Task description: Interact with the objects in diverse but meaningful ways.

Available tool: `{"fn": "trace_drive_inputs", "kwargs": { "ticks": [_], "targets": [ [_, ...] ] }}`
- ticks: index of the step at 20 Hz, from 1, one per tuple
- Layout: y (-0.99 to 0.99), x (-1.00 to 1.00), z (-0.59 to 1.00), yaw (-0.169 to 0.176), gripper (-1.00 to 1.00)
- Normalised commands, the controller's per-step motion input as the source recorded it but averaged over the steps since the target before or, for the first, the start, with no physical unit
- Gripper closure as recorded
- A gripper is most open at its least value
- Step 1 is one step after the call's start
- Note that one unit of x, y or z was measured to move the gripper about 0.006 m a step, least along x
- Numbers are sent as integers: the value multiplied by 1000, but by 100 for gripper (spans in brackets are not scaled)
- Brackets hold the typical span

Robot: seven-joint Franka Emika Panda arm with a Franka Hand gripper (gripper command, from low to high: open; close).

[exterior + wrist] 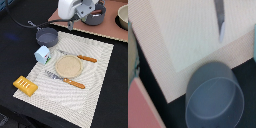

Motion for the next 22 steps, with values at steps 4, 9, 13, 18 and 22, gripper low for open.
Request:
{"fn": "trace_drive_inputs", "kwargs": {
  "ticks": [4,9,13,18,22],
  "targets": [
    [-824,-226,-72,-23,-100],
    [-825,-347,-269,-15,-100],
    [-751,-503,-291,0,-100],
    [-433,-611,-335,25,-100],
    [-218,-762,-199,31,-100]
  ]
}}
